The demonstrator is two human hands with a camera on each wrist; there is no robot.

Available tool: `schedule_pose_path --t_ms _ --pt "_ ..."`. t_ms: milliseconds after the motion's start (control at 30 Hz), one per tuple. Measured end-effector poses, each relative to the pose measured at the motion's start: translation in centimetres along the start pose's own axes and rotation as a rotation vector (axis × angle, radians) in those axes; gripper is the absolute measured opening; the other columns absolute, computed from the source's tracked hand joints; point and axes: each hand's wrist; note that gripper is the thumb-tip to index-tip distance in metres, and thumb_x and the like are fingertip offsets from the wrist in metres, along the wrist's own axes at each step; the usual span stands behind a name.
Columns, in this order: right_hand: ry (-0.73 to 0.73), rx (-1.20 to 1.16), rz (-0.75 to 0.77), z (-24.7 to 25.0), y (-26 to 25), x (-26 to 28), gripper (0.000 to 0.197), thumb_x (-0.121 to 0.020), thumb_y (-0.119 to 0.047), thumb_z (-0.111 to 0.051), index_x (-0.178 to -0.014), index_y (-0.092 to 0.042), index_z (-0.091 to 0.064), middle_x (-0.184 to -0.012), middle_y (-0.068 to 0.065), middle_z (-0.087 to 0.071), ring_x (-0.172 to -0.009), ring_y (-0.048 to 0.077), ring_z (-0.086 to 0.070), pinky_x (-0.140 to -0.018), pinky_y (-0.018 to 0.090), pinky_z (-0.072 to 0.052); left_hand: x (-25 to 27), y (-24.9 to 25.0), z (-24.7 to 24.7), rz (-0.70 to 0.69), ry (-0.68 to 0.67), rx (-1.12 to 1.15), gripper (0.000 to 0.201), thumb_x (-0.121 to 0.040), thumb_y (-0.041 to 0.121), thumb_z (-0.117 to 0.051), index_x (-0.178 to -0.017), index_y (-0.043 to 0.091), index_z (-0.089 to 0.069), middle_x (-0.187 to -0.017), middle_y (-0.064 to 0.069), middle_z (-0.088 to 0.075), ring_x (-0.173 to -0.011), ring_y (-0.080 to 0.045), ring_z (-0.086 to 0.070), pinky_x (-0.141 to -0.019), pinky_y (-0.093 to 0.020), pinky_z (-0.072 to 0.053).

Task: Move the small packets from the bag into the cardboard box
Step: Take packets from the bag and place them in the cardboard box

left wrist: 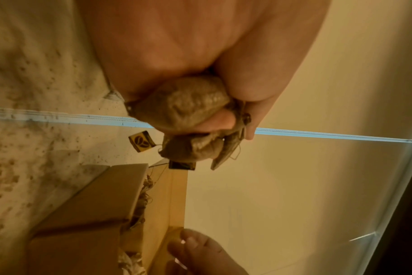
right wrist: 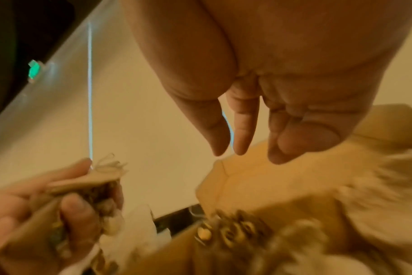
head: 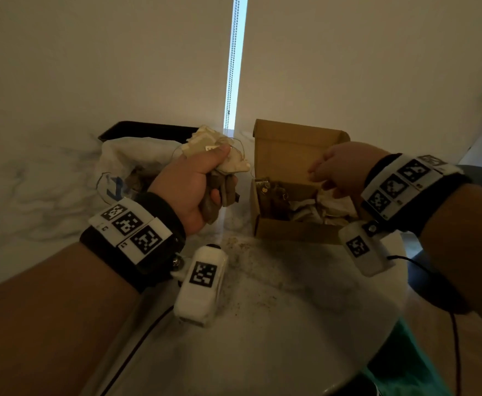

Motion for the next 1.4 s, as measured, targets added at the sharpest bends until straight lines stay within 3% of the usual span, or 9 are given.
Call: schedule_pose_path --t_ms 100,200,433,567,767,900,967,1067,1400 --pt "0.044 -0.171 0.085 0.2 -1.1 0.2 0.013 -0.089 -0.026 -0.067 -0.095 -0.014 -0.068 -0.091 0.006 -0.069 -0.073 0.018 -0.063 -0.062 0.031 -0.053 -0.1 0.4 0.2 0.015 -0.033 0.004 0.029 -0.091 0.045 -0.065 -0.085 0.018 -0.069 -0.065 -0.001 -0.066 -0.048 -0.007 -0.056 -0.035 -0.012 -0.037" --pt "-0.025 -0.543 0.168 -1.2 -3.5 0.6 0.014 -0.086 -0.024 -0.070 -0.086 -0.011 -0.065 -0.088 0.008 -0.068 -0.073 0.019 -0.061 -0.061 0.032 -0.050 -0.2 0.9 0.4 -0.003 -0.041 0.034 0.031 -0.092 0.045 -0.063 -0.089 0.016 -0.070 -0.067 -0.004 -0.065 -0.046 -0.008 -0.057 -0.033 -0.013 -0.037" --pt "-0.505 -1.235 -0.042 -5.7 -6.2 0.5 0.021 -0.082 -0.025 -0.064 -0.094 -0.009 -0.057 -0.072 0.005 -0.054 -0.057 0.014 -0.053 -0.048 0.019 -0.044 -0.5 1.6 0.9 -0.115 -0.028 0.104 0.042 -0.097 0.052 -0.053 -0.108 0.015 -0.070 -0.070 -0.006 -0.063 -0.051 -0.010 -0.055 -0.034 -0.015 -0.039" --pt "-0.551 -1.275 0.016 -7.7 -5.8 0.2 0.032 -0.070 -0.030 -0.068 -0.094 -0.010 -0.059 -0.069 0.003 -0.055 -0.059 0.013 -0.054 -0.050 0.021 -0.045 -0.8 1.8 1.4 -0.142 -0.007 0.082 0.039 -0.099 0.050 -0.052 -0.102 0.016 -0.071 -0.072 -0.005 -0.063 -0.055 -0.010 -0.054 -0.035 -0.014 -0.039" --pt "-0.458 -1.262 0.057 -9.2 -5.6 0.5 0.015 -0.092 -0.022 -0.059 -0.079 -0.013 -0.058 -0.061 -0.001 -0.052 -0.052 0.010 -0.053 -0.044 0.019 -0.043 -1.0 1.0 1.1 -0.106 -0.005 -0.029 0.040 -0.098 0.052 -0.052 -0.107 0.018 -0.070 -0.081 -0.006 -0.070 -0.058 -0.013 -0.060 -0.036 -0.015 -0.039" --pt "-0.420 -1.371 0.067 -9.1 -4.9 0.6 0.014 -0.095 -0.019 -0.053 -0.098 -0.012 -0.063 -0.068 0.000 -0.064 -0.065 0.014 -0.061 -0.054 0.022 -0.048 -1.1 1.1 1.2 -0.110 0.046 -0.003 0.045 -0.098 0.052 -0.052 -0.109 0.013 -0.071 -0.104 -0.014 -0.065 -0.063 -0.016 -0.056 -0.037 -0.015 -0.039" --pt "-0.400 -1.395 0.089 -9.0 -4.7 0.7 0.018 -0.095 -0.020 -0.051 -0.103 -0.010 -0.064 -0.082 0.004 -0.070 -0.074 0.017 -0.066 -0.062 0.026 -0.051 -1.2 1.2 1.3 -0.111 0.077 0.011 0.044 -0.098 0.052 -0.053 -0.096 0.011 -0.069 -0.094 -0.016 -0.065 -0.058 -0.017 -0.054 -0.037 -0.015 -0.038" --pt "-0.364 -1.417 0.084 -8.8 -4.7 0.8 0.018 -0.096 -0.020 -0.051 -0.108 -0.011 -0.061 -0.083 0.003 -0.070 -0.073 0.017 -0.068 -0.066 0.030 -0.052 -1.1 1.5 1.6 -0.084 0.137 0.022 0.045 -0.097 0.054 -0.053 -0.082 0.013 -0.063 -0.068 -0.007 -0.061 -0.051 -0.013 -0.052 -0.036 -0.013 -0.036" --pt "-0.270 -1.401 0.143 -8.8 -4.1 0.3 0.031 -0.096 -0.018 -0.053 -0.124 -0.005 -0.056 -0.085 0.006 -0.066 -0.064 0.014 -0.064 -0.052 0.025 -0.050 -1.1 2.1 1.8 -0.118 0.209 -0.043 0.038 -0.101 0.038 -0.049 -0.077 0.012 -0.061 -0.055 0.000 -0.058 -0.042 -0.009 -0.054 -0.038 -0.014 -0.038"
Point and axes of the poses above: each hand's wrist, its own x-axis away from the middle knuckle, its own z-axis out of the back of the hand, y = z × x
